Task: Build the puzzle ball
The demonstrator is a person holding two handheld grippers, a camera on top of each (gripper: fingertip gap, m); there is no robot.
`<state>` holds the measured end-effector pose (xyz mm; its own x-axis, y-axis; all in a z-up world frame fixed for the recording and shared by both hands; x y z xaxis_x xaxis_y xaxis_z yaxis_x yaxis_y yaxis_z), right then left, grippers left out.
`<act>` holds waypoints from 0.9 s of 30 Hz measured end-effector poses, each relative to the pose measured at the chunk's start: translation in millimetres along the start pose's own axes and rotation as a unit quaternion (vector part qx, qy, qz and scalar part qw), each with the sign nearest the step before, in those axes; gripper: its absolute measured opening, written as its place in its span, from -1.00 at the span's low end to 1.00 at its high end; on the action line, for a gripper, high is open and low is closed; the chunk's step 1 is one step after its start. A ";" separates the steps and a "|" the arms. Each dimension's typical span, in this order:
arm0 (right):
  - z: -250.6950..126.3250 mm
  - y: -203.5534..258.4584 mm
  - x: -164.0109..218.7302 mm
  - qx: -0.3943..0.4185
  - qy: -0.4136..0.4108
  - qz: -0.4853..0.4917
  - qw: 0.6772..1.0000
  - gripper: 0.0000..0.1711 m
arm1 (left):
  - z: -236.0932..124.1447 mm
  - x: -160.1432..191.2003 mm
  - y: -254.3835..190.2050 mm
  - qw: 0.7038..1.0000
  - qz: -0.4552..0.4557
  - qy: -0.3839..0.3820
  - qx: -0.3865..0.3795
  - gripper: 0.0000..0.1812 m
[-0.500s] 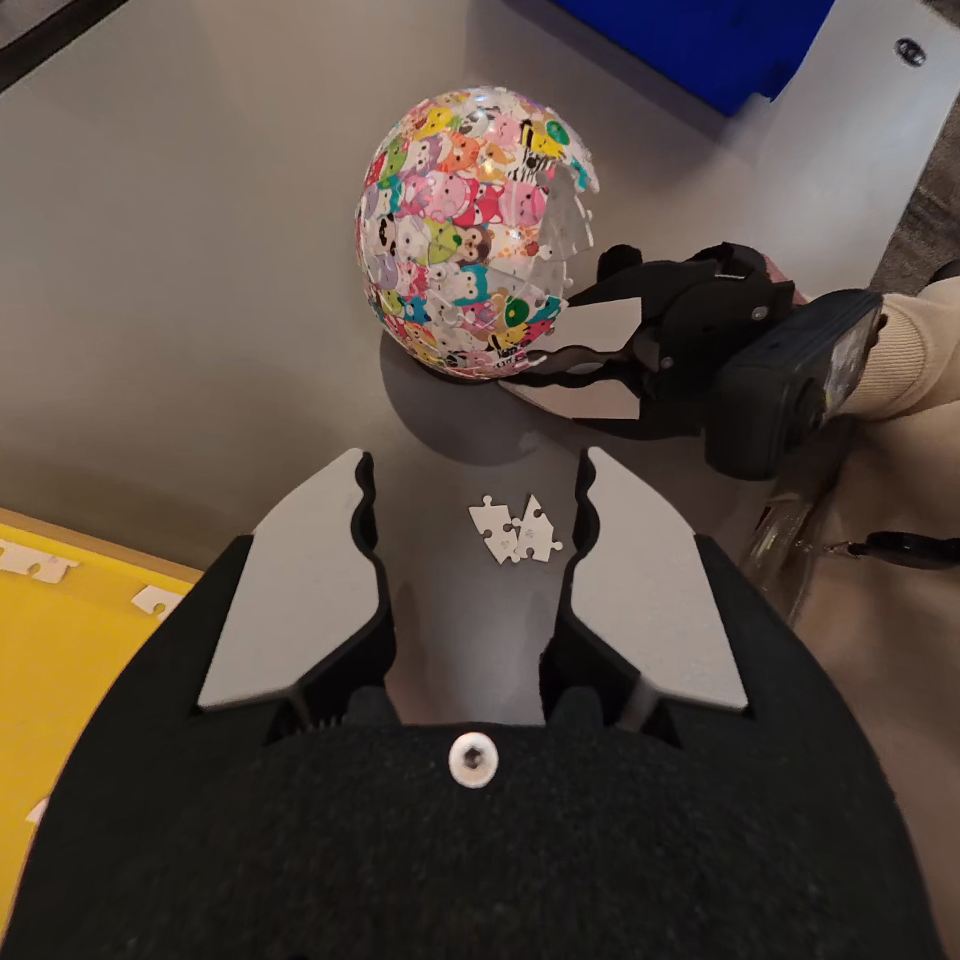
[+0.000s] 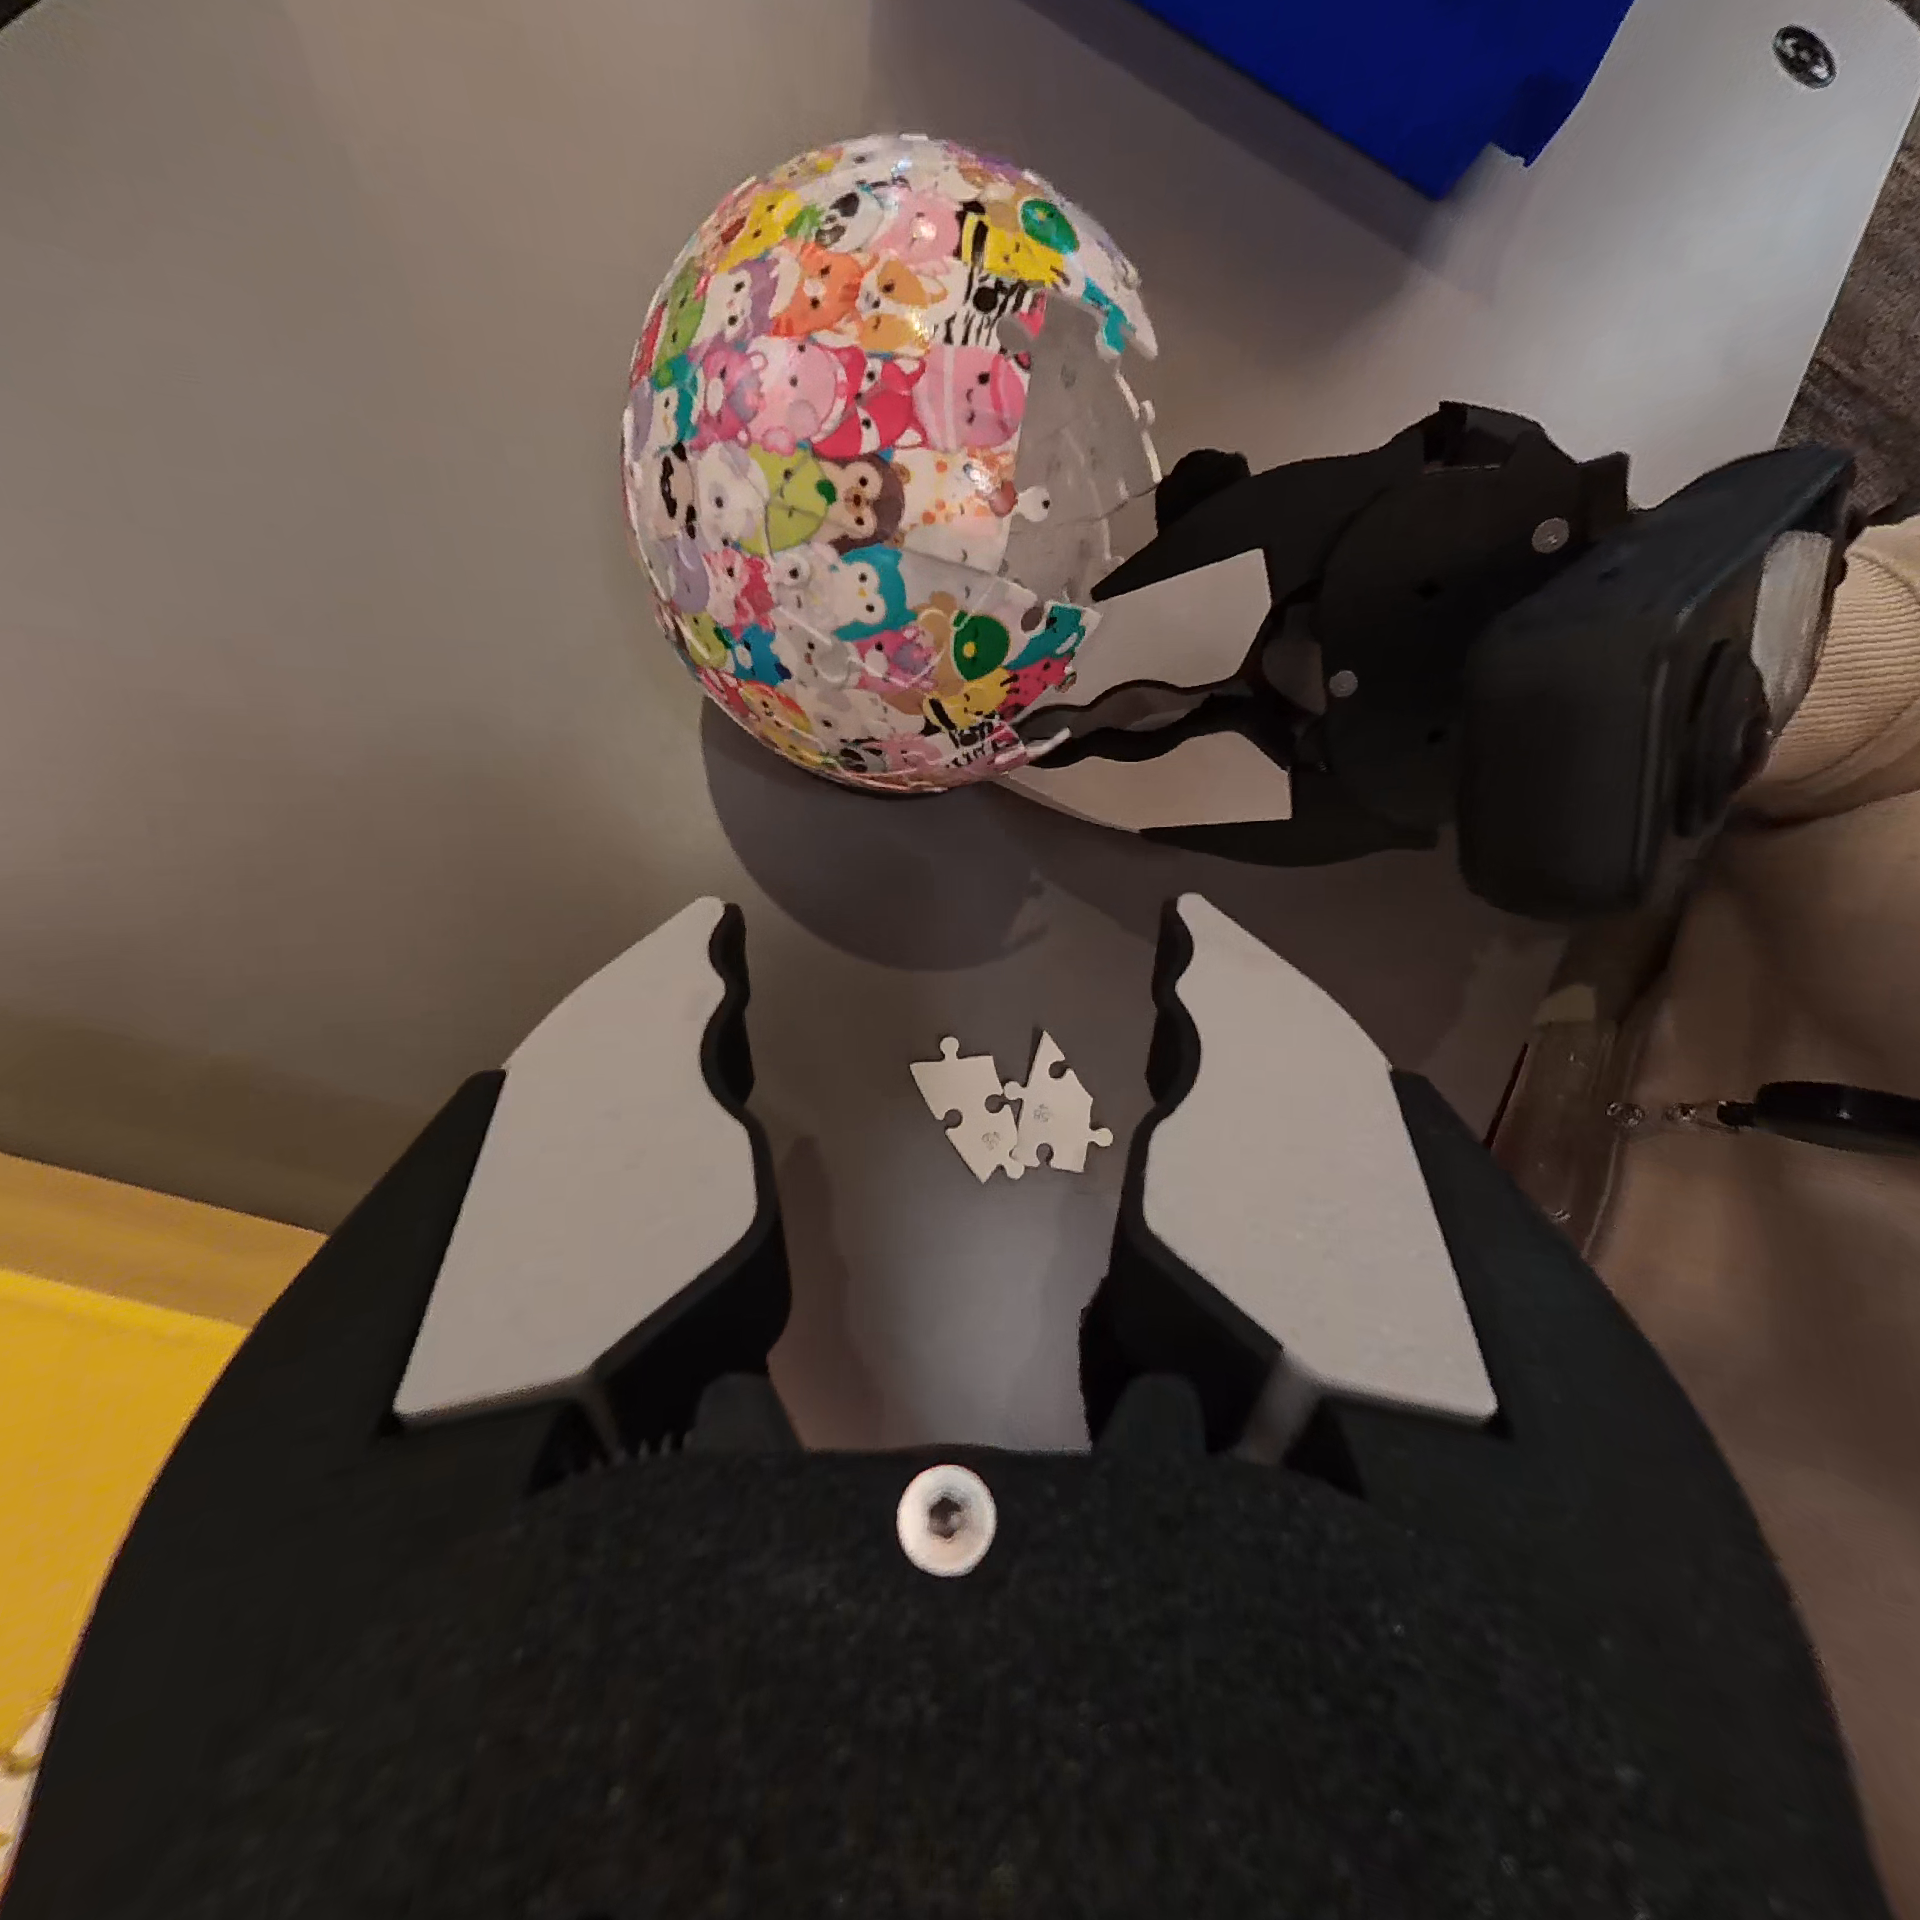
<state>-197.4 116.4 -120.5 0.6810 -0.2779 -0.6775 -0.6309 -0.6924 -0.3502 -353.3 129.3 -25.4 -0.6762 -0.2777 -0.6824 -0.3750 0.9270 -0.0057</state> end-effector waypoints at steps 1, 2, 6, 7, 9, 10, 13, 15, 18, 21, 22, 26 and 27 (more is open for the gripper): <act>-1.3 0.1 -0.2 0.002 -0.005 0.002 1.000 -0.84 | 0.4 -0.8 0.8 1.000 0.001 0.001 0.000 -0.18; -3.2 0.7 0.1 0.001 -0.008 0.004 1.000 -0.74 | 0.4 -1.4 1.6 1.000 0.002 0.001 0.000 -0.18; -15.6 5.0 2.3 0.000 -0.010 0.012 1.000 -0.48 | -2.5 -3.2 3.5 1.000 0.004 -0.007 -0.010 -0.18; -19.4 6.2 2.4 0.002 -0.009 0.007 1.000 -0.45 | -3.1 -3.8 3.1 1.000 0.005 -0.012 -0.009 -0.18; -30.0 4.7 2.7 0.016 -0.014 0.001 1.000 -0.40 | -3.9 -4.9 1.8 1.000 0.009 -0.023 -0.015 -0.20; -37.6 2.7 3.9 0.017 -0.023 0.001 1.000 -0.40 | -4.3 -5.5 0.6 0.999 0.010 -0.029 -0.017 -0.21; -63.9 -7.0 19.4 0.001 -0.054 0.016 0.998 -0.49 | -8.5 -5.2 -6.4 0.998 0.015 -0.055 -0.031 -0.24; -78.0 -17.3 39.2 -0.034 -0.068 0.061 0.995 -0.53 | -13.0 -4.7 -13.6 0.996 0.011 -0.072 -0.058 -0.28; -88.2 -46.0 76.5 -0.006 -0.070 0.118 0.991 -0.66 | -10.0 -11.2 -40.3 0.990 0.033 -0.109 -0.088 -0.32; -92.5 -71.9 98.2 0.042 -0.097 0.141 0.984 -0.66 | 19.4 -24.2 -76.7 0.985 0.084 -0.078 -0.128 -0.32; -93.0 -77.4 101.0 0.046 -0.103 0.151 0.982 -0.66 | 34.5 -27.7 -86.7 0.981 0.106 -0.041 -0.158 -0.32; -102.3 -86.3 99.2 0.065 -0.140 0.142 0.978 -0.66 | 93.4 -38.2 -113.6 0.954 0.170 0.119 -0.218 -0.17; -106.0 -86.4 98.3 0.064 -0.151 0.134 0.977 -0.66 | 103.7 -40.0 -114.4 0.949 0.177 0.135 -0.222 -0.18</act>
<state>-36.6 78.3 -88.3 0.3559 -0.2152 -0.9094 -0.8261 -0.5274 -0.1985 -217.6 60.5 -73.2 -0.9247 -0.0787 -0.3724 -0.2844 0.7930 0.5387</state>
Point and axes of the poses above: each gripper's, where its closed fingertips meet, z out along the fingers, x out of its underside, y = z × x across the jaws, the point moved 9 cm from there along -z, back along the fingers, and after that the axes turned 14 degrees about z, right-handed, at the moved point
